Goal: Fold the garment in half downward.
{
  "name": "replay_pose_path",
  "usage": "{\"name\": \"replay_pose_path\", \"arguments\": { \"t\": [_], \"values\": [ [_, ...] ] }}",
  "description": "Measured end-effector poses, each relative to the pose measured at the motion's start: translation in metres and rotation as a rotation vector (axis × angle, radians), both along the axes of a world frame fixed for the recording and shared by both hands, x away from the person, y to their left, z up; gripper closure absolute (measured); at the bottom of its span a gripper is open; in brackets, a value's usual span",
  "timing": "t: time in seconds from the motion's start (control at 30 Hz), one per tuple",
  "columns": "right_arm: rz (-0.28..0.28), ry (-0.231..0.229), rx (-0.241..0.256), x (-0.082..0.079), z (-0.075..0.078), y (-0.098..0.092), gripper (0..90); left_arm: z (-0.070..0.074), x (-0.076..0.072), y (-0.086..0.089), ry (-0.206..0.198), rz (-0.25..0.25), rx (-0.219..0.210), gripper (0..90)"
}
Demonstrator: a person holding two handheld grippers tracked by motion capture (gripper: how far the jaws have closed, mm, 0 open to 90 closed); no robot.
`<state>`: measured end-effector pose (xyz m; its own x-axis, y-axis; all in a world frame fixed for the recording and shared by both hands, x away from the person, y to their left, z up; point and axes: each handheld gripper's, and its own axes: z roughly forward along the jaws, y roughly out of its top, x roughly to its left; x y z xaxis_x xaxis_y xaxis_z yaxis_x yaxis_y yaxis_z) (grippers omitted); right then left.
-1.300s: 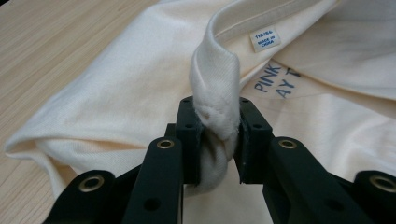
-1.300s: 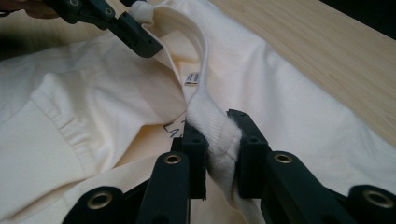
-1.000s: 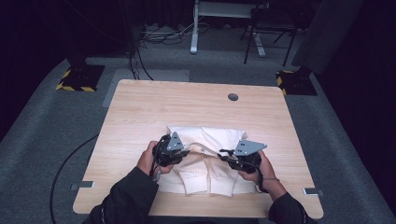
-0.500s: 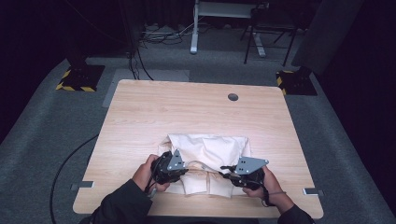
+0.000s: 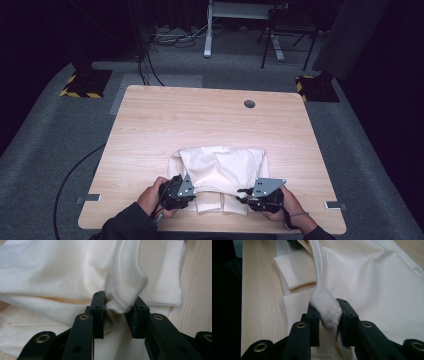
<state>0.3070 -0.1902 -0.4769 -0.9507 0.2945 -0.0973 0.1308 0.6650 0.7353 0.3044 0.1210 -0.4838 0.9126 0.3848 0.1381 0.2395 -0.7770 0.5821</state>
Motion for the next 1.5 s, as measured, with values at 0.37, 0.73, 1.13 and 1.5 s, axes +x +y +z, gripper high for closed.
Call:
{"name": "replay_pose_path", "arguments": {
  "t": [0.37, 0.73, 1.13, 1.5],
  "values": [
    [-0.001, 0.063, 0.018, -0.005, -0.015, -0.007, 67.0, -0.005, 0.0, 0.018, 0.053, 0.001, -0.045, 62.0],
    [-0.026, 0.067, 0.039, -0.007, -0.015, -0.019, 58.1, -0.009, -0.001, 0.04, 0.066, 0.088, -0.099, 39.0],
    [-0.198, 0.025, 0.106, 0.01, 0.006, -0.043, 12.2, 0.028, 0.01, 0.059, -0.073, 0.204, -0.293, 10.3],
    [-0.173, 0.019, 0.066, 0.025, -0.002, -0.01, 6.7, 0.009, 0.027, 0.0, -0.053, 0.082, -0.173, 6.8]
  ]
}}
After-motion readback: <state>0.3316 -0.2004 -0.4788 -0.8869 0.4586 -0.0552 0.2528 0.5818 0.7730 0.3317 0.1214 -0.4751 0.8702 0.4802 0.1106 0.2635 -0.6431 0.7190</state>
